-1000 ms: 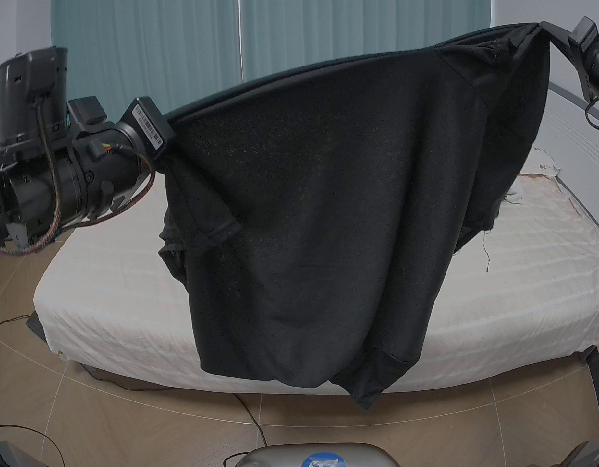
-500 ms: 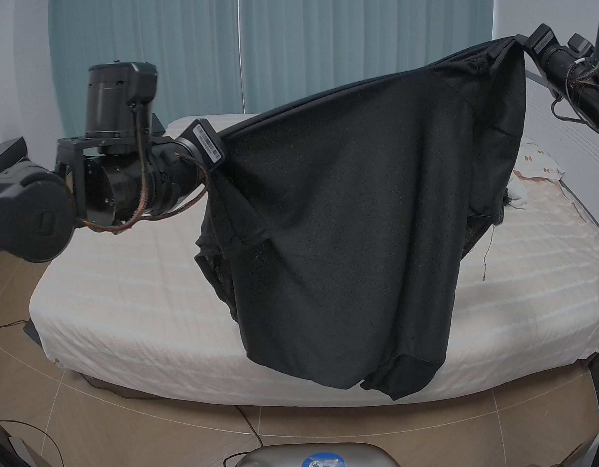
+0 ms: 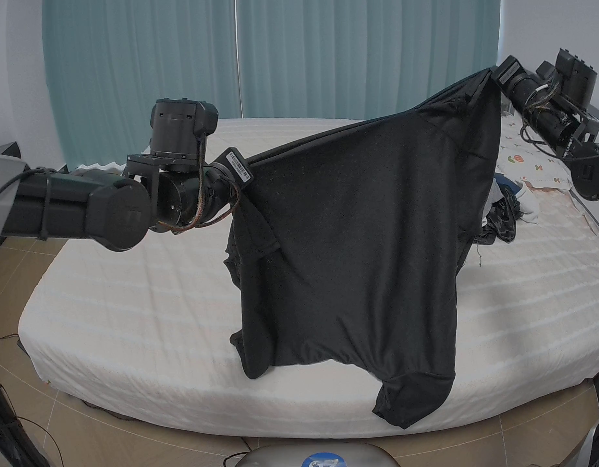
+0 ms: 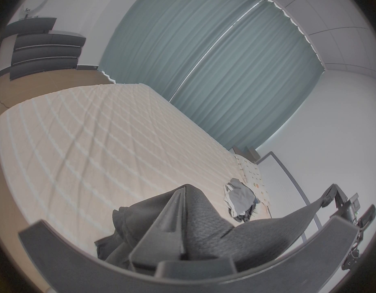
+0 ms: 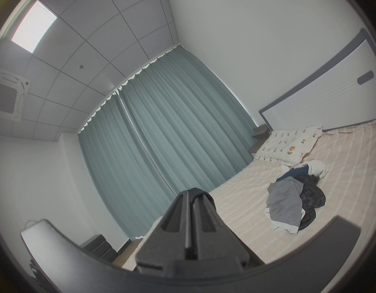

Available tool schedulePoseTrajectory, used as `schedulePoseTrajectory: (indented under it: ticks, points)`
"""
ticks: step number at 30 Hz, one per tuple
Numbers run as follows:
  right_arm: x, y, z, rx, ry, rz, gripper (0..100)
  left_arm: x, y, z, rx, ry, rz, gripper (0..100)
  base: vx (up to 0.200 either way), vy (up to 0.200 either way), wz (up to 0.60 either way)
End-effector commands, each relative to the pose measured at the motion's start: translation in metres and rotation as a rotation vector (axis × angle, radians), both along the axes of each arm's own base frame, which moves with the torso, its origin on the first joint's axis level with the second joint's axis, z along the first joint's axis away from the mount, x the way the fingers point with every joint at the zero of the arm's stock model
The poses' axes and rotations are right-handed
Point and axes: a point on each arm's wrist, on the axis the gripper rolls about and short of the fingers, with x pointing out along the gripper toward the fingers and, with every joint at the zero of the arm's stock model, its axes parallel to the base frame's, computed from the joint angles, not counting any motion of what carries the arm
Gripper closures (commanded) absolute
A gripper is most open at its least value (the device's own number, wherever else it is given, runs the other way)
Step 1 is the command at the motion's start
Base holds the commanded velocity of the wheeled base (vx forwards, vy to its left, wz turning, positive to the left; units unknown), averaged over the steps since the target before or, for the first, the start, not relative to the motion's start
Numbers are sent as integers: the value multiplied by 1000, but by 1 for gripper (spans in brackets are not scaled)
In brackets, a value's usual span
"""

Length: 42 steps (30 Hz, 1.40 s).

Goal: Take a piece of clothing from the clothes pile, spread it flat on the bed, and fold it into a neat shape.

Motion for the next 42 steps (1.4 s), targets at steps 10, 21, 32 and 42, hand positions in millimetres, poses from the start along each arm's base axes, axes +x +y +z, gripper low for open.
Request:
schedulePoseTrajectory:
  ticks: [10, 21, 32, 42]
  points:
    - [33, 6, -50, -14, 104, -8, 100, 30, -8, -43, 34, 86, 22, 100, 60, 0, 0]
    - [44, 19, -82, -31, 171, 7, 100, 46, -15, -78, 61, 137, 28, 100, 109, 0, 0]
    - [69, 24, -126, -47, 267, -18, 100, 66, -23, -121, 70, 153, 31, 100, 0, 0, 0]
    - [107, 29, -211, -108, 367, -53, 0, 97, -25, -171, 68, 155, 49, 0, 0, 0, 0]
